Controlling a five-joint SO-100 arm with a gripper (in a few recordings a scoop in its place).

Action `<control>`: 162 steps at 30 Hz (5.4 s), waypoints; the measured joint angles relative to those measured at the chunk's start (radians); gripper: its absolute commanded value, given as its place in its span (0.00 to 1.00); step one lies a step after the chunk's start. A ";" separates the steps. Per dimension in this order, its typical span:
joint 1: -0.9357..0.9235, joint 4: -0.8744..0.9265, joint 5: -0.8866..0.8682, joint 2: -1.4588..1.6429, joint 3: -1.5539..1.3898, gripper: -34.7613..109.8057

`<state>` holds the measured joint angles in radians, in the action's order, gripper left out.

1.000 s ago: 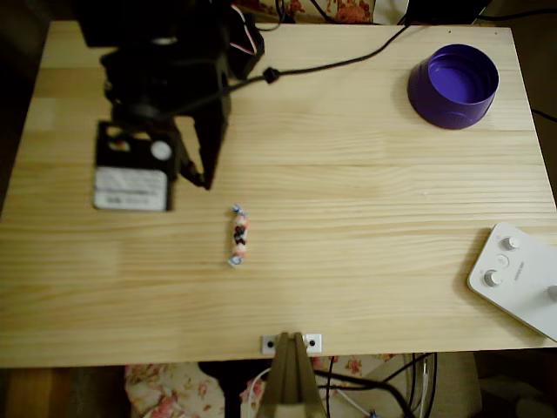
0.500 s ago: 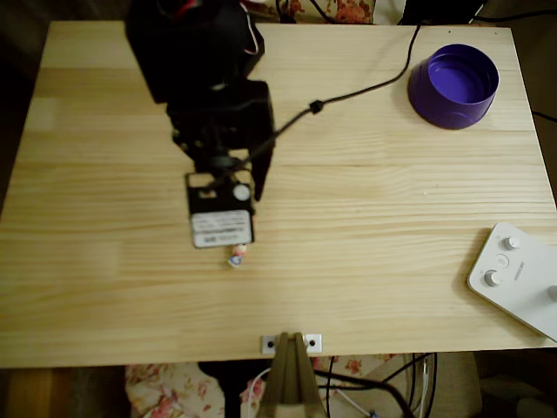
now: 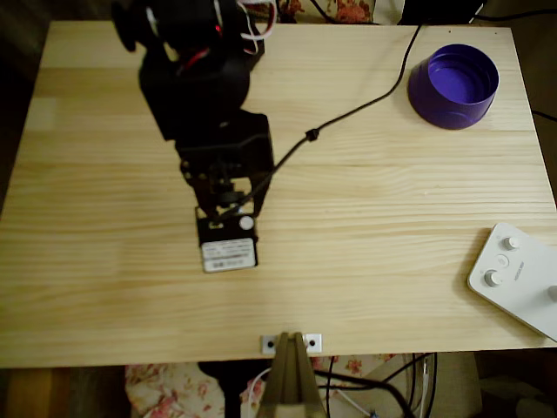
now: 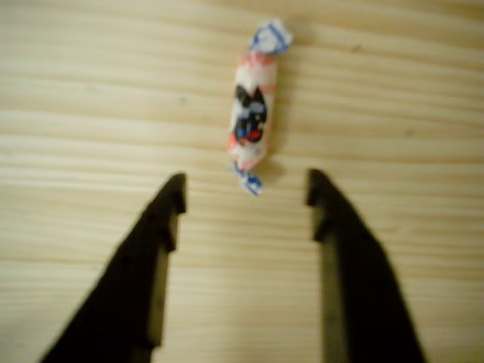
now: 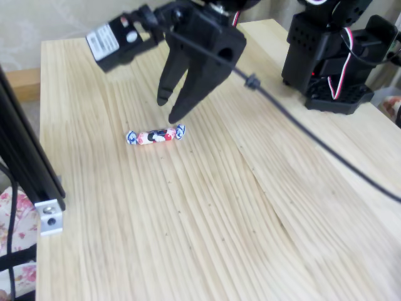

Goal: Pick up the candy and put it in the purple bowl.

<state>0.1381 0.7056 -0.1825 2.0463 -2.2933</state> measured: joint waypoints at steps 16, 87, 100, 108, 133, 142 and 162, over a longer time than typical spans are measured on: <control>0.002 -0.104 -0.017 -0.199 0.107 0.42; -0.017 0.334 0.132 0.189 0.160 0.24; 0.680 0.456 -0.037 0.667 0.164 0.24; 1.032 0.279 -0.026 0.695 0.006 0.24; 1.193 -0.376 0.089 -0.072 0.038 0.24; 1.215 -0.408 0.091 -0.222 0.187 0.24; 1.189 -0.393 0.084 -0.311 0.295 0.39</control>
<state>1.3269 0.3129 -0.0982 1.7349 -1.9988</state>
